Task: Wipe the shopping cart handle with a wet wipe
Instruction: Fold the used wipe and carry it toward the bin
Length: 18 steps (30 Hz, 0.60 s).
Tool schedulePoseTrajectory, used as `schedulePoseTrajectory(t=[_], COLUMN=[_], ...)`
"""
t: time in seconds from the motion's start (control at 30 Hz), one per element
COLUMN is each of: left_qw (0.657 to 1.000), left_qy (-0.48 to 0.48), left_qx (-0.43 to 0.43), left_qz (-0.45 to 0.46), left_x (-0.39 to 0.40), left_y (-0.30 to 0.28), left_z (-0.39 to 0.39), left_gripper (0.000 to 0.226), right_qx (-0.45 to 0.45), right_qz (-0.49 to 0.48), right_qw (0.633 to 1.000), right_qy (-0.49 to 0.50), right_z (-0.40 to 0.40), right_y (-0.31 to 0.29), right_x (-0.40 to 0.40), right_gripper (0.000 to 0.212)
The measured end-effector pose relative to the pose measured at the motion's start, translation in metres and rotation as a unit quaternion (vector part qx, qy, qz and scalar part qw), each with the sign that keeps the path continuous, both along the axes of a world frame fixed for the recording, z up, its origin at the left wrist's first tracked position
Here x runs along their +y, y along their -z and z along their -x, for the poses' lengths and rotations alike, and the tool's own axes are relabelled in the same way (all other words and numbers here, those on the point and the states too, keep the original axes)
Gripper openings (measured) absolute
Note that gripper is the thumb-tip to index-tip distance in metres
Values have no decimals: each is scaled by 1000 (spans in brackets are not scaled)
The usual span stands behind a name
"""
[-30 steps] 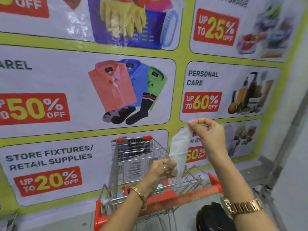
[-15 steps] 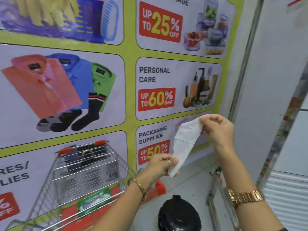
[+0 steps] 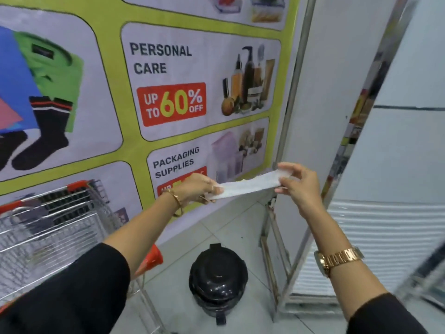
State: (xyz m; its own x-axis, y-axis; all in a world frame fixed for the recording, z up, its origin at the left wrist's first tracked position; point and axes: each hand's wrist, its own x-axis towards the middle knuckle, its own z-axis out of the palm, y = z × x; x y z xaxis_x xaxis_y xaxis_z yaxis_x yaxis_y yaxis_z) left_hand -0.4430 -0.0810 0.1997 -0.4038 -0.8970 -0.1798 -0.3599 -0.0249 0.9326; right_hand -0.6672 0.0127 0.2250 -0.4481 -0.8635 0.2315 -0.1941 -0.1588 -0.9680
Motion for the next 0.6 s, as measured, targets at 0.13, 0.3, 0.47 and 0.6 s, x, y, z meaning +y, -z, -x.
schedulePoseTrajectory(t=[0.13,0.3,0.47,0.6], left_qw=[994,982,961,956], left_qy=[61,92,144,112], left_qx=[-90,-161,-212,-220], left_qz=[-20,-47,-102,-159], left_x=[-26,-69,-134,-191], left_y=[23,53,97,159], left_z=[6,18,35,44], left_gripper=[9,11,15,7], right_qx=[-38,-8,22,66], right_qz=[-82,-137,-195,-276], right_qw=[996,990,980,958], right_qy=[16,33,11,-36], right_z=[13,26,41,40], right_y=[39,74,100,138], right_x=[-16,-44,-109,-184], right_gripper=[26,21,20,20])
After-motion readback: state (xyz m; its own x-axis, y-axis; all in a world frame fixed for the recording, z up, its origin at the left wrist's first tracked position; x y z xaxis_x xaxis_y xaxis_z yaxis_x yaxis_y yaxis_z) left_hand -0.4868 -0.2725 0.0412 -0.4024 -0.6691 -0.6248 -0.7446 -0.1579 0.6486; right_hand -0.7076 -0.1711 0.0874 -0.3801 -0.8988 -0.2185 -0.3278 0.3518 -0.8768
